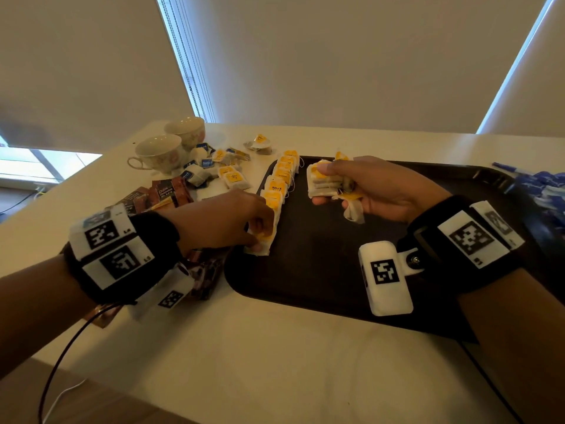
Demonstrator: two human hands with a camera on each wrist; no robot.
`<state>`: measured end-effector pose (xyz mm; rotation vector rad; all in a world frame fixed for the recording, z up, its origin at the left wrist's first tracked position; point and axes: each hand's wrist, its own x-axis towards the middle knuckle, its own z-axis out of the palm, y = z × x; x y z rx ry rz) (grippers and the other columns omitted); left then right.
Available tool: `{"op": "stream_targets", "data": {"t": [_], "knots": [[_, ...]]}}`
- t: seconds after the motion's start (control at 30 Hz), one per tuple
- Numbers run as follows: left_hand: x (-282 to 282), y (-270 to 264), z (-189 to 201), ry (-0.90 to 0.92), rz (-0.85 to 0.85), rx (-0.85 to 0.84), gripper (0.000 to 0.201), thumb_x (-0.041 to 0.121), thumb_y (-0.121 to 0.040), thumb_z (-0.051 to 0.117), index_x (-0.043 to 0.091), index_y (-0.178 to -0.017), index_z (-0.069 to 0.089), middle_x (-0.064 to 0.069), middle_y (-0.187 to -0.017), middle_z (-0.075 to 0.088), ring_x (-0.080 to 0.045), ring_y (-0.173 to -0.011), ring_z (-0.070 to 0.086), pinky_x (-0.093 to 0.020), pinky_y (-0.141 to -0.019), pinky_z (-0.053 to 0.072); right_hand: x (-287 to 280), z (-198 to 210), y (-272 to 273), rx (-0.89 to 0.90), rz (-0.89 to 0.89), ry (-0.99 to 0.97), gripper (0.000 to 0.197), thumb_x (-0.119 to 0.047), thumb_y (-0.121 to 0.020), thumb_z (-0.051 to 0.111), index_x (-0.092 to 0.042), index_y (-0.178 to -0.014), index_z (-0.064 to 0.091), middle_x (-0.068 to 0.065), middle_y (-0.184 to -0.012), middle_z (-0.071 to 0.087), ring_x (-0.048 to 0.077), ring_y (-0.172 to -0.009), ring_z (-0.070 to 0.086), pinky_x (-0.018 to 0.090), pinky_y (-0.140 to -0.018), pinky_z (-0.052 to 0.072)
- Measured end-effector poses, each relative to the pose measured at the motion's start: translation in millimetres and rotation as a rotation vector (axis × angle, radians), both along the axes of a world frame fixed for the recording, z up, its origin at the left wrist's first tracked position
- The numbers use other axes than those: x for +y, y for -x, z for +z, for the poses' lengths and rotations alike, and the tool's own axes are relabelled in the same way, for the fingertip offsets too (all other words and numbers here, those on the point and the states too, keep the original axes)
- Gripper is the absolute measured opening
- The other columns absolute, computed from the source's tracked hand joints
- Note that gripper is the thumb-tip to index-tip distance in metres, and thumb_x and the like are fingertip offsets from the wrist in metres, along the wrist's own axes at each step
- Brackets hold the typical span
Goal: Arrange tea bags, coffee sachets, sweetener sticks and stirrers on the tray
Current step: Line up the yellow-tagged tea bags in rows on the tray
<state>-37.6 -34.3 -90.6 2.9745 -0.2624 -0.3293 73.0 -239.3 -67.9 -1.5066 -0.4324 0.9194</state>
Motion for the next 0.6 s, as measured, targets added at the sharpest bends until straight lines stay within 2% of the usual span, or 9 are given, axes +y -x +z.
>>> {"op": "stream_targets", "data": {"t": [0.13, 0.2, 0.27, 0.33, 0.47, 0.6], "knots": [[0, -2, 10, 0.038, 0.008, 0.026, 0.024, 0.023, -0.086, 0.066, 0.027, -0.110, 0.062, 0.016, -0.100, 0.057, 0.008, -0.087, 0.058, -0.002, -0.068, 0.042, 0, 1, 2, 0.008, 0.017, -0.018, 0.027, -0.034, -0.094, 0.049, -0.014, -0.107, 0.060, 0.008, -0.096, 0.071, 0.016, -0.081, 0.069, 0.017, -0.044, 0.048], [-2, -3, 21, 0.184, 0.065, -0.112, 0.014, 0.030, -0.085, 0.065, 0.031, -0.099, 0.063, 0.020, -0.092, 0.060, 0.015, -0.083, 0.056, -0.006, -0.064, 0.042, -1, 1, 3, 0.011, 0.030, -0.028, 0.027, -0.032, -0.096, 0.045, -0.013, -0.109, 0.059, 0.008, -0.096, 0.071, 0.016, -0.080, 0.068, 0.017, -0.043, 0.047], [-7, -7, 29, 0.365, 0.117, -0.341, 0.006, 0.034, -0.084, 0.065, 0.032, -0.090, 0.063, 0.018, -0.085, 0.064, 0.008, -0.083, 0.059, -0.005, -0.066, 0.044, -2, 2, 3, 0.027, 0.046, -0.030, 0.024, -0.024, -0.097, 0.043, -0.012, -0.113, 0.056, 0.010, -0.098, 0.070, 0.017, -0.081, 0.069, 0.018, -0.044, 0.048], [-15, -13, 32, 0.470, 0.165, -0.465, 0.006, 0.034, -0.085, 0.065, 0.029, -0.088, 0.064, 0.016, -0.083, 0.066, 0.003, -0.081, 0.061, -0.003, -0.065, 0.044, -1, 2, 4, 0.033, 0.068, -0.020, 0.021, -0.013, -0.095, 0.043, -0.009, -0.113, 0.053, 0.012, -0.099, 0.070, 0.016, -0.081, 0.070, 0.018, -0.045, 0.049], [-32, -26, 30, 0.497, 0.197, -0.494, 0.006, 0.032, -0.087, 0.065, 0.026, -0.088, 0.063, 0.015, -0.083, 0.065, 0.001, -0.079, 0.061, -0.004, -0.063, 0.045, 1, 1, 3, -0.017, 0.114, 0.006, 0.020, -0.001, -0.092, 0.045, -0.006, -0.110, 0.053, 0.013, -0.103, 0.069, 0.016, -0.083, 0.070, 0.017, -0.049, 0.050], [-43, -28, 28, 0.476, 0.135, -0.509, 0.010, 0.034, -0.087, 0.064, 0.024, -0.090, 0.063, 0.016, -0.085, 0.063, 0.005, -0.083, 0.057, 0.000, -0.067, 0.040, 0, 0, 2, -0.049, 0.127, -0.006, 0.019, -0.012, -0.092, 0.048, -0.006, -0.109, 0.055, 0.014, -0.104, 0.068, 0.016, -0.085, 0.068, 0.016, -0.047, 0.048]]}}
